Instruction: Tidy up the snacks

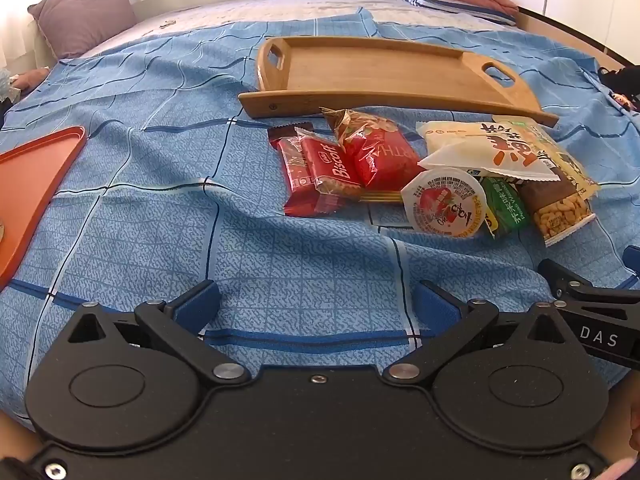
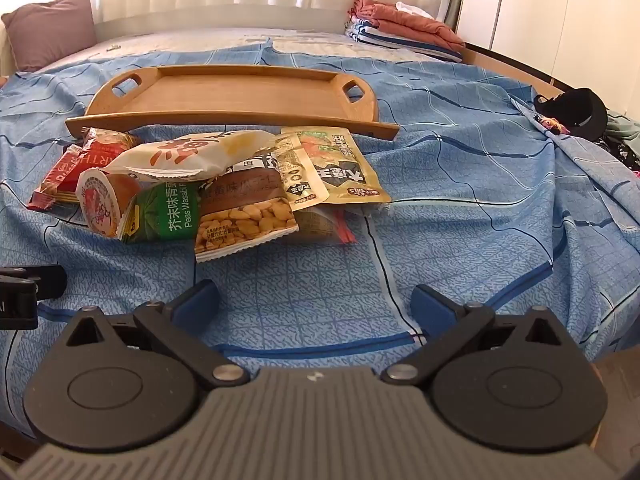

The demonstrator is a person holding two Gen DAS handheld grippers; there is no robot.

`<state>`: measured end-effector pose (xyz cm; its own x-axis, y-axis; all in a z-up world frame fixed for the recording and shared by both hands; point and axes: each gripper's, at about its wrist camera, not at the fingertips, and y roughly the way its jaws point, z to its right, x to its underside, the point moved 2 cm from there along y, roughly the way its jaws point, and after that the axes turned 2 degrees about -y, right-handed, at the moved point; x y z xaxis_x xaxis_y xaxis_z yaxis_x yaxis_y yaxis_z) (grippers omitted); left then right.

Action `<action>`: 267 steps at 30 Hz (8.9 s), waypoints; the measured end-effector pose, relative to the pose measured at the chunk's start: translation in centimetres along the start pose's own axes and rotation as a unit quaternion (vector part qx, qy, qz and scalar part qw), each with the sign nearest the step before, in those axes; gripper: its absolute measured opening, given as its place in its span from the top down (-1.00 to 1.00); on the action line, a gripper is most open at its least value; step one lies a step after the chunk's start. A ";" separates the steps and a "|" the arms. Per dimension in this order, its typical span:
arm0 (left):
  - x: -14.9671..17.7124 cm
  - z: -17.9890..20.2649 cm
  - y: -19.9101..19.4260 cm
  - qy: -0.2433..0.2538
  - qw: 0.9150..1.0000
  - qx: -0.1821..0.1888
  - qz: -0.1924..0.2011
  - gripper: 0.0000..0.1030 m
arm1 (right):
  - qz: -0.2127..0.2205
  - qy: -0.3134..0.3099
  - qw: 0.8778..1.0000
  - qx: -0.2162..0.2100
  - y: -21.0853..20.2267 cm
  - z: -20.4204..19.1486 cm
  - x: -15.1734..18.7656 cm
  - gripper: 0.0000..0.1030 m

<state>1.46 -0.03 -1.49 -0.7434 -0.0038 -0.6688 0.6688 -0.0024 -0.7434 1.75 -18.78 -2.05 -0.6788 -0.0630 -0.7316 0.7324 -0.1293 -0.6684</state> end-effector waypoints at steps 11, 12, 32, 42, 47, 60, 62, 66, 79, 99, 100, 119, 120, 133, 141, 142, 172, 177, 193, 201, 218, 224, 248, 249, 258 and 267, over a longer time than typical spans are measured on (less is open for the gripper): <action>0.1 0.3 0.0 0.002 1.000 -0.002 -0.002 -1.00 | 0.001 0.001 1.000 0.000 0.0 0.0 0.0 -1.00; 0.1 0.3 0.0 0.002 1.000 -0.002 -0.002 -1.00 | 0.001 0.000 1.000 0.000 0.0 0.0 0.0 -1.00; 0.0 0.1 0.1 0.004 1.000 -0.001 -0.002 -1.00 | 0.003 0.000 1.000 0.001 0.0 0.0 0.0 -1.00; -0.1 0.1 0.2 0.004 1.000 -0.001 -0.002 -1.00 | 0.003 0.000 1.000 0.001 -0.1 0.0 0.1 -1.00; 0.0 0.1 0.1 0.004 1.000 -0.002 -0.002 -1.00 | 0.004 0.000 1.000 0.001 -0.1 0.0 0.1 -1.00; -0.1 0.1 0.2 0.006 1.000 -0.001 -0.002 -1.00 | 0.005 -0.002 1.000 0.002 -0.2 0.0 0.1 -1.00; -0.1 0.0 0.2 0.007 1.000 0.001 -0.003 -1.00 | 0.006 -0.002 1.000 0.002 -0.1 0.0 0.1 -1.00; -0.1 0.0 0.1 0.009 1.000 0.002 -0.001 -1.00 | 0.007 -0.001 1.000 0.003 0.2 0.3 0.1 -1.00; -0.1 -0.7 0.0 -0.016 1.000 0.007 0.005 -1.00 | 0.036 -0.004 0.999 -0.003 -0.2 0.1 0.8 -1.00; -3.6 -1.4 -2.7 -0.037 0.994 0.060 0.081 -0.69 | 0.103 0.085 0.986 -0.097 -2.1 5.4 -3.3 -0.69; -4.1 -1.2 -2.8 -0.033 0.994 0.064 0.087 -0.60 | 0.105 0.078 0.987 -0.089 -1.6 5.5 -3.7 -0.67; -7.2 0.7 1.2 -0.031 0.994 0.076 0.067 0.56 | 0.085 -0.055 0.990 -0.094 2.5 1.0 -5.5 -0.12; -7.3 0.8 1.4 -0.031 0.994 0.077 0.067 0.55 | 0.086 -0.063 0.989 -0.099 2.5 0.7 -5.5 -0.11; -7.6 3.6 4.4 0.013 0.997 0.059 0.057 0.02 | 0.083 0.023 0.992 -0.090 2.9 5.3 -6.3 -0.60; -7.7 3.4 4.0 0.003 0.996 0.055 0.069 0.13 | 0.061 0.005 0.996 -0.059 5.0 6.3 -6.3 -0.63; -7.8 3.2 3.7 0.001 0.996 0.052 0.074 0.13 | 0.060 0.001 0.996 -0.068 5.0 5.9 -6.4 -0.63; -9.3 -0.1 1.3 -0.017 0.994 0.052 0.099 0.13 | 0.027 0.026 0.992 -0.117 6.4 5.3 -7.4 -0.31; -9.3 0.0 1.4 -0.016 0.993 0.054 0.099 0.13 | 0.027 0.006 0.993 -0.112 6.7 5.1 -7.5 -0.51; -9.5 -0.4 1.5 -0.024 0.993 0.062 0.093 0.13 | -0.016 0.019 0.992 -0.121 8.1 6.3 -9.6 -0.53; -9.5 -0.4 1.4 -0.027 0.994 0.065 0.089 0.13 | -0.056 -0.013 0.990 -0.130 10.8 3.7 -11.1 -0.57; -13.0 0.0 1.1 -0.020 0.991 0.108 0.077 0.13 | -0.063 0.001 0.987 -0.145 7.8 5.3 -15.4 -0.29; -17.1 0.4 1.2 -0.025 0.989 0.124 0.079 0.13 | -0.047 0.034 0.987 -0.152 7.7 6.6 -19.5 -0.23; -21.6 2.9 11.7 -0.021 0.992 0.124 0.015 0.13 | -0.172 0.052 0.972 -0.154 13.8 7.2 -19.3 -0.61; -21.5 3.0 11.7 -0.018 0.992 0.123 0.016 0.13 | -0.187 0.061 0.970 -0.146 13.9 7.2 -19.0 -0.62; -21.3 3.0 11.3 -0.010 0.993 0.118 0.026 0.13 | -0.233 0.074 0.964 -0.102 14.6 3.7 -18.1 -0.69; -20.9 1.7 11.0 -0.019 0.992 0.118 0.026 0.13 | -0.232 0.092 0.963 -0.106 14.9 3.2 -17.4 -0.26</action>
<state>24.36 -1.72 4.25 -0.7100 -0.0483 -0.7025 0.6915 -0.2362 -0.6827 24.24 -22.81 1.15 -0.9287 0.1322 -0.3464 0.3607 0.1057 -0.9267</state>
